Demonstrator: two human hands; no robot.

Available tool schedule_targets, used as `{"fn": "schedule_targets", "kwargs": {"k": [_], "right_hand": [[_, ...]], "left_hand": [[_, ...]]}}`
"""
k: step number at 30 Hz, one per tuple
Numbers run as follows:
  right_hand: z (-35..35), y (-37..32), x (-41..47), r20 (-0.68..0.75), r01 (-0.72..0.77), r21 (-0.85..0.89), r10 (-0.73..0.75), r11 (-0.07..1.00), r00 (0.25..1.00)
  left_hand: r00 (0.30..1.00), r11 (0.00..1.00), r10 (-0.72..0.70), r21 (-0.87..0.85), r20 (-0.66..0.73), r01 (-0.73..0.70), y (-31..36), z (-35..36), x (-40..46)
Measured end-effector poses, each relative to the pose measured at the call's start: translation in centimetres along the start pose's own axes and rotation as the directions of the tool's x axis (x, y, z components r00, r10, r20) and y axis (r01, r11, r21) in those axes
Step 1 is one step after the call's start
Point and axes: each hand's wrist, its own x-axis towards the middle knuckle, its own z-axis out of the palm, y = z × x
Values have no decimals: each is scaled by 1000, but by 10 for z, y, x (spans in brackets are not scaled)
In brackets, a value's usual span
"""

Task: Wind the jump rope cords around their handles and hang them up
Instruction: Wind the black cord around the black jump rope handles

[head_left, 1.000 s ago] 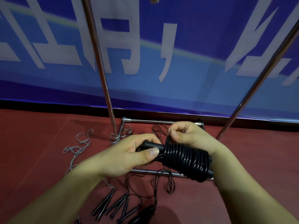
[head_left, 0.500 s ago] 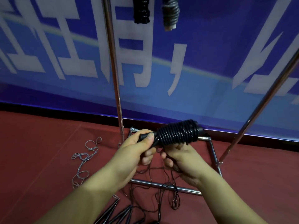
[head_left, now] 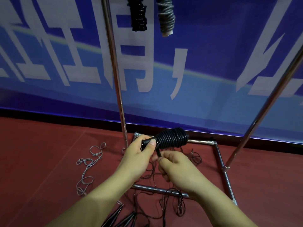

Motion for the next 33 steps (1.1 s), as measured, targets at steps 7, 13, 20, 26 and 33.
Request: {"fn": "schedule_targets", "kwargs": {"k": [7,13,20,26,33], "right_hand": [[-2,-1,-1,-17,-90,-55,89,994,996],[-1,1,4,-118,-86,-212,61,973,991],[-11,-1,2,-139,-23,-379,-33,925,990],[-19,-9,-3,-182,13,-422,-99,907,978],[-25,-12,0,-225,-56,-235,2,970,974]], "left_hand": [[998,978,50,204,-43,-40,-2,1,0],[991,954,110,289,-79,-83,-5,-2,7],[997,938,52,346,-63,-27,-14,-11,16],[1000,946,10,326,-14,-5,-9,-13,19],[986,962,-39,273,162,-7,-4,-20,18]]}}
